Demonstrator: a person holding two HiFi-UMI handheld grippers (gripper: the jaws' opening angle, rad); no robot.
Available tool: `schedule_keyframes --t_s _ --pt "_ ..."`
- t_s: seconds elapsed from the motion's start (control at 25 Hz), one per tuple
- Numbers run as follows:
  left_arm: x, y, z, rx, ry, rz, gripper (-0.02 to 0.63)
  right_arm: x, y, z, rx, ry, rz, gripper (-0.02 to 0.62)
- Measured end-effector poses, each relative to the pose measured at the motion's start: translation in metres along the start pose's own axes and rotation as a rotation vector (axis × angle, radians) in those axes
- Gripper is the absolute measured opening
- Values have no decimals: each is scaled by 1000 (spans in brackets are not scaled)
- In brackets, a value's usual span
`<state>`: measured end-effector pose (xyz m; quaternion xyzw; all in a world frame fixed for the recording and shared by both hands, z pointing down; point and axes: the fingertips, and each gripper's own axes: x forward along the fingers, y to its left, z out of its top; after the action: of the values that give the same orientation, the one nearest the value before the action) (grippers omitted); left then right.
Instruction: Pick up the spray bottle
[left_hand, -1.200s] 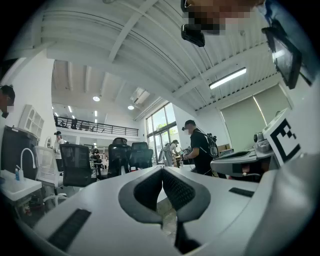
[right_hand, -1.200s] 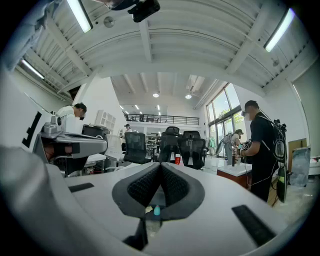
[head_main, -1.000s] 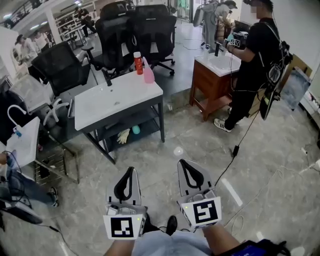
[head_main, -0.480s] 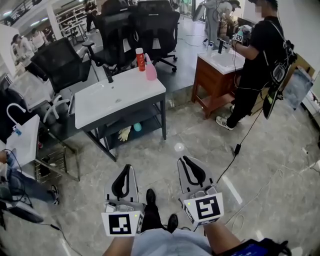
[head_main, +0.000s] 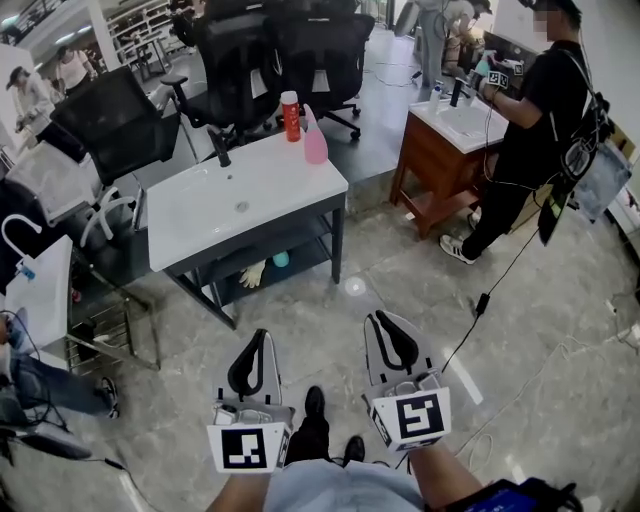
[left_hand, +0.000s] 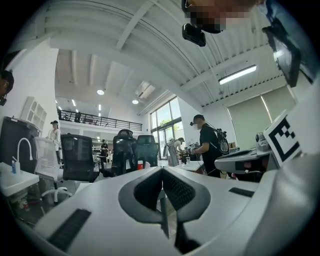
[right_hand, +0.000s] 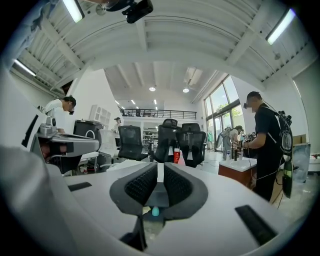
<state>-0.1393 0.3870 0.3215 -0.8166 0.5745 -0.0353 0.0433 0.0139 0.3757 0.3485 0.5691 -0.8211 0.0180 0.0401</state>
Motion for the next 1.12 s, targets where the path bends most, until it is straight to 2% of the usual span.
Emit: schedule_keyframes --t_s 0.16,0.32,0.6,0.96,1.12 --pt "40 33 -2 9 -12 -11 15 49 3 4 -6 4 -1 54" --pt "81 63 8 4 -39 -20 17 92 -4 25 -29 -11 -25 54" --pt "129 92 24 5 -90 -50 17 142 -18 52 -63 -43 -72 52" --pt "182 103 13 0 -85 -117 15 186 -32 59 -108 -92 -127 49" --pt "199 96 4 -4 -64 -148 17 192 -43 51 -89 -73 -150 49"
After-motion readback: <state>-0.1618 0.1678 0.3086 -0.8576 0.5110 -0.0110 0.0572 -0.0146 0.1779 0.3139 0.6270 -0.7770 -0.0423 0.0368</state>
